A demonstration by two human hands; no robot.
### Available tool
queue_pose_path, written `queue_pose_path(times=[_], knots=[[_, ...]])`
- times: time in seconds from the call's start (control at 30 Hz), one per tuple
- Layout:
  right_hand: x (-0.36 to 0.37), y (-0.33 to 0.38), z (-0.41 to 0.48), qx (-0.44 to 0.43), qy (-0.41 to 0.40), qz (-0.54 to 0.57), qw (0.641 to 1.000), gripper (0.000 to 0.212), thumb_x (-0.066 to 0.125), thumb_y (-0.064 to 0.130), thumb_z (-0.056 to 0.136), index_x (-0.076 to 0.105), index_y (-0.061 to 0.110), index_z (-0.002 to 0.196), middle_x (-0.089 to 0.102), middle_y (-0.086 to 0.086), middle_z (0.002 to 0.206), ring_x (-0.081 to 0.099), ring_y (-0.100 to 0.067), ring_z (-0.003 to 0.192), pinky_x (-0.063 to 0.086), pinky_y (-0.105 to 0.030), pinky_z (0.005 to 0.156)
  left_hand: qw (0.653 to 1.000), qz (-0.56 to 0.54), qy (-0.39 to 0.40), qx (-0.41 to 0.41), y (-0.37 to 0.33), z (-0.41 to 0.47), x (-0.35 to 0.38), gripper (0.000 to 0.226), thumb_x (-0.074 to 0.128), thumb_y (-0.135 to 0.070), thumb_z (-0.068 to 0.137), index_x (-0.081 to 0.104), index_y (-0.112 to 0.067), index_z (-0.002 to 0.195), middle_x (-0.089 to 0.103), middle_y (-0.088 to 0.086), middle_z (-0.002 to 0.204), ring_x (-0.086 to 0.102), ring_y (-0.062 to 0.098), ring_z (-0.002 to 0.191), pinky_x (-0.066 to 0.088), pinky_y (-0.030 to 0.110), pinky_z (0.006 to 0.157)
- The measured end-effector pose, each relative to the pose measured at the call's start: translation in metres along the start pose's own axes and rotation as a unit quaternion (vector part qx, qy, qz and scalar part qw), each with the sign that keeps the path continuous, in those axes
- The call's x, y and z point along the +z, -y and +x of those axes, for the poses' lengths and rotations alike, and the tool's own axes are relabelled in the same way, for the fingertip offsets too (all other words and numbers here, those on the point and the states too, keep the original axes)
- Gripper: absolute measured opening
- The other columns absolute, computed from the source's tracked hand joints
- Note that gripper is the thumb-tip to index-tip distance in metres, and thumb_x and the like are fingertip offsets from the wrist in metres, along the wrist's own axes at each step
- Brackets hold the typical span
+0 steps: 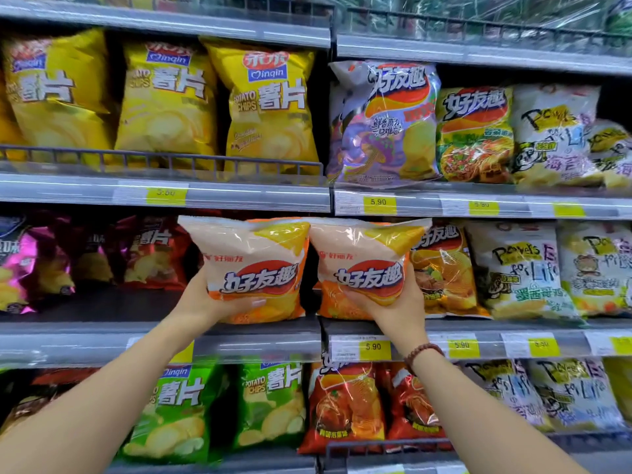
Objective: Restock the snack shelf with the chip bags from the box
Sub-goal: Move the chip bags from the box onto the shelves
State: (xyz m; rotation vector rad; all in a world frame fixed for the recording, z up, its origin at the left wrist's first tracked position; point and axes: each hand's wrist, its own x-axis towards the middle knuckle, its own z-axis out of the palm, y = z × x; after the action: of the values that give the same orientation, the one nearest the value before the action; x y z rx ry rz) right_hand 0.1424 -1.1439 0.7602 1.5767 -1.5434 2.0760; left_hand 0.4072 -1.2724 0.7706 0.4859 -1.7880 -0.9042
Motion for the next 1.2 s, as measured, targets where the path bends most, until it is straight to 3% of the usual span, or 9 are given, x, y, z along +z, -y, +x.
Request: queue_pose_path(times=[0.17, 0.23, 0.37, 0.53, 0.67, 0.77, 0.93, 1.03, 1.2], knots=[[-0.003, -0.004, 0.021, 0.022, 0.051, -0.017, 0.998, 0.071, 0.09, 0.028, 0.059, 0.043, 0.048, 0.109, 0.059, 0.026, 0.104, 0.056, 0.021, 0.088, 0.042, 0.003, 0.074, 0.999, -0.025, 0.004, -0.04, -0.003, 0.019, -0.001, 0.081, 0.091, -0.034, 0.041, 0.063, -0.022, 0.116, 0.076, -0.009, 0.1, 0.07, 0.0, 0.091, 0.053, 0.012, 0.069], [-0.001, -0.004, 0.026, 0.025, 0.084, -0.029, 0.996, 0.07, 0.089, 0.03, 0.06, 0.046, 0.041, 0.114, 0.062, 0.021, 0.105, 0.058, 0.012, 0.093, 0.044, 0.0, 0.077, 0.997, -0.029, -0.005, -0.066, 0.002, 0.028, -0.004, 0.093, 0.095, -0.036, 0.038, 0.06, -0.022, 0.123, 0.075, -0.008, 0.104, 0.07, 0.0, 0.091, 0.053, 0.016, 0.073], [0.009, -0.012, 0.036, 0.051, 0.115, -0.053, 0.991, 0.078, 0.089, 0.033, 0.06, 0.048, 0.028, 0.126, 0.065, 0.008, 0.113, 0.062, -0.009, 0.106, 0.05, -0.03, 0.096, 0.992, -0.05, -0.032, -0.111, 0.012, 0.038, -0.002, 0.104, 0.096, -0.044, 0.029, 0.06, -0.023, 0.124, 0.074, -0.006, 0.109, 0.071, 0.011, 0.098, 0.054, 0.033, 0.09], [0.018, -0.001, 0.068, 0.086, 0.171, -0.098, 0.977, 0.084, 0.088, 0.03, 0.063, 0.044, 0.02, 0.134, 0.057, 0.009, 0.112, 0.054, -0.008, 0.107, 0.042, -0.024, 0.101, 0.983, -0.068, -0.057, -0.159, 0.013, 0.051, 0.0, 0.101, 0.095, -0.051, 0.028, 0.063, -0.026, 0.121, 0.075, -0.004, 0.106, 0.07, 0.019, 0.1, 0.051, 0.043, 0.096], [0.03, -0.004, 0.093, 0.114, 0.183, -0.131, 0.968, 0.083, 0.089, 0.038, 0.058, 0.051, 0.018, 0.129, 0.061, 0.005, 0.124, 0.057, -0.016, 0.115, 0.045, -0.037, 0.105, 0.984, -0.051, -0.039, -0.165, 0.004, 0.055, 0.004, 0.114, 0.089, -0.06, 0.01, 0.066, -0.028, 0.117, 0.075, -0.008, 0.104, 0.068, 0.013, 0.098, 0.051, 0.028, 0.079], [0.037, -0.015, 0.108, 0.164, 0.177, -0.114, 0.964, 0.095, 0.092, 0.036, 0.053, 0.046, 0.015, 0.135, 0.058, 0.003, 0.126, 0.056, -0.016, 0.116, 0.044, -0.032, 0.104, 0.986, -0.055, -0.02, -0.157, 0.0, 0.056, 0.004, 0.109, 0.088, -0.056, 0.004, 0.067, -0.028, 0.107, 0.077, -0.011, 0.091, 0.072, 0.006, 0.08, 0.051, 0.021, 0.063], [0.04, -0.03, 0.116, 0.242, 0.196, -0.042, 0.949, 0.111, 0.094, 0.045, 0.026, 0.058, 0.016, 0.127, 0.064, 0.003, 0.124, 0.06, -0.014, 0.111, 0.047, -0.032, 0.1, 0.979, -0.071, 0.005, -0.193, 0.004, 0.06, -0.001, 0.085, 0.092, -0.05, 0.008, 0.077, -0.03, 0.09, 0.077, -0.003, 0.096, 0.071, 0.019, 0.095, 0.053, 0.038, 0.092], [0.051, -0.046, 0.129, 0.251, 0.147, -0.029, 0.956, 0.14, 0.091, 0.058, 0.007, 0.05, 0.013, 0.133, 0.063, -0.002, 0.127, 0.062, -0.019, 0.112, 0.052, -0.039, 0.096, 0.978, -0.07, -0.003, -0.194, 0.004, 0.064, -0.004, 0.095, 0.092, -0.051, 0.01, 0.074, -0.03, 0.101, 0.077, -0.002, 0.1, 0.07, 0.022, 0.101, 0.05, 0.041, 0.094], [0.063, -0.047, 0.134, 0.24, 0.08, -0.006, 0.967, 0.101, 0.093, 0.027, 0.053, 0.042, 0.01, 0.138, 0.057, -0.001, 0.127, 0.056, -0.017, 0.115, 0.045, -0.023, 0.087, 0.966, -0.099, 0.023, -0.237, 0.003, 0.066, 0.006, 0.081, 0.092, -0.05, 0.005, 0.079, -0.028, 0.082, 0.078, 0.001, 0.096, 0.074, 0.019, 0.084, 0.052, 0.04, 0.088]])
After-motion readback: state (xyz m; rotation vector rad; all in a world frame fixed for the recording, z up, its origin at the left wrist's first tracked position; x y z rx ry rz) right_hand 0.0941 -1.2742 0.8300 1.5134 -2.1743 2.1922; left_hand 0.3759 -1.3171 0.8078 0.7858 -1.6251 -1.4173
